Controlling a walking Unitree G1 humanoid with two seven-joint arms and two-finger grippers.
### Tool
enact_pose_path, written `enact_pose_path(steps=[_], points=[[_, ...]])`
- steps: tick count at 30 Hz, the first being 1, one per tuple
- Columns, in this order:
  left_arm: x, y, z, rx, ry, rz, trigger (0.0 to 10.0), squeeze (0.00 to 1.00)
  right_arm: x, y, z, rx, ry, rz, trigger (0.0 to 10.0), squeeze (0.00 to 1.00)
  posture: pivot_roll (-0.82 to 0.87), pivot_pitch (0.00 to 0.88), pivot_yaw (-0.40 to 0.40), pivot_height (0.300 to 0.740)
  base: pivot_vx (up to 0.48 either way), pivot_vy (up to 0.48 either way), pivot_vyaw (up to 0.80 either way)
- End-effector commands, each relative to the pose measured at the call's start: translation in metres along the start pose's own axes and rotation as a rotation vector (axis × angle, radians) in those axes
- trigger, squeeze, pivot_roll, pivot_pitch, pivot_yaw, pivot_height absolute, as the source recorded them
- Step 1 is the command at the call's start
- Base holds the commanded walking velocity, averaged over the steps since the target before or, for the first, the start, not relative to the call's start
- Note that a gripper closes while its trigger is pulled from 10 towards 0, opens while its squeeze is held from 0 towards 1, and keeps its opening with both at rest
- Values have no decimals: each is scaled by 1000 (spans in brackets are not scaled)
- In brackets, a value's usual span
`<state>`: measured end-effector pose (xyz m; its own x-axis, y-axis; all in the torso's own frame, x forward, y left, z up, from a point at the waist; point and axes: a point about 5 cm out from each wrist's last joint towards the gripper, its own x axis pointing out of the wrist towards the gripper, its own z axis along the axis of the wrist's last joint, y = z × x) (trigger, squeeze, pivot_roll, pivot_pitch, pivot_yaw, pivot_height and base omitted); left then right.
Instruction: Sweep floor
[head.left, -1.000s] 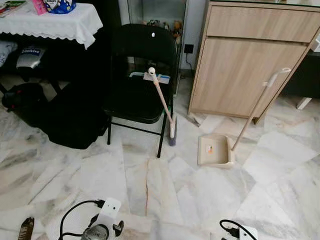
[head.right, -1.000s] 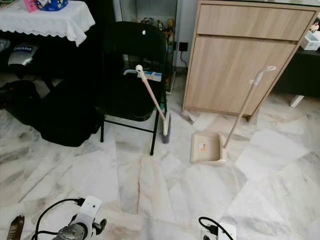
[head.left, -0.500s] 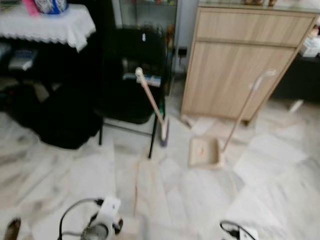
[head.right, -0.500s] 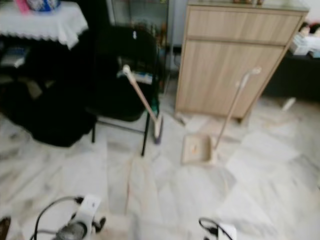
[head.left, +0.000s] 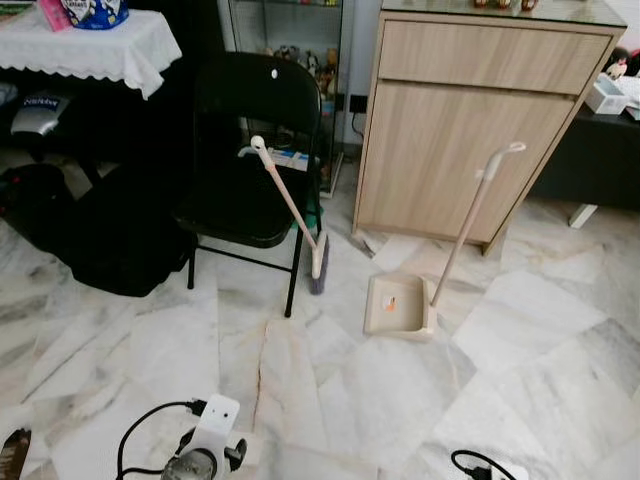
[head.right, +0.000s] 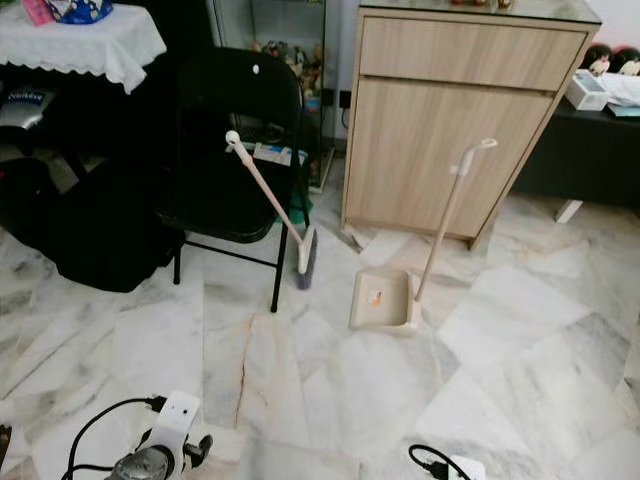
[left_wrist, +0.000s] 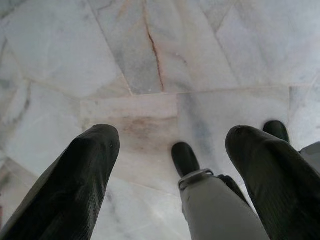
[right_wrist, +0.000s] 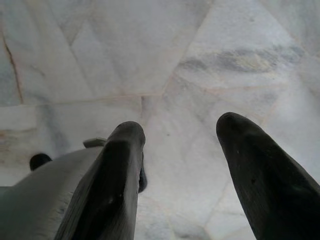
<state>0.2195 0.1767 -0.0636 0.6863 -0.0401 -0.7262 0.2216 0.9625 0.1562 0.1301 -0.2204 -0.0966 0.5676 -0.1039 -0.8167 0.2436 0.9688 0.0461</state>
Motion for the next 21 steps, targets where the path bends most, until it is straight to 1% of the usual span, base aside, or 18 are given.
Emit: enact_pose_path(steps=[1, 9, 21], points=[[-1, 4, -1, -8, 3, 5, 10000, 0, -1, 0, -4, 20, 17, -9, 10000, 0, -31, 76, -12, 740, 360, 0, 0], [1, 12, 6, -8, -12, 24, 10000, 0, 2, 5, 3, 25, -4, -5, 10000, 0, -25, 62, -11, 740, 380, 0, 0], [1, 8, 6, -10, -14, 8, 10000, 0, 3, 7, 7, 40, -27, -4, 10000, 0, -24, 69, -5, 740, 378, 0, 0]])
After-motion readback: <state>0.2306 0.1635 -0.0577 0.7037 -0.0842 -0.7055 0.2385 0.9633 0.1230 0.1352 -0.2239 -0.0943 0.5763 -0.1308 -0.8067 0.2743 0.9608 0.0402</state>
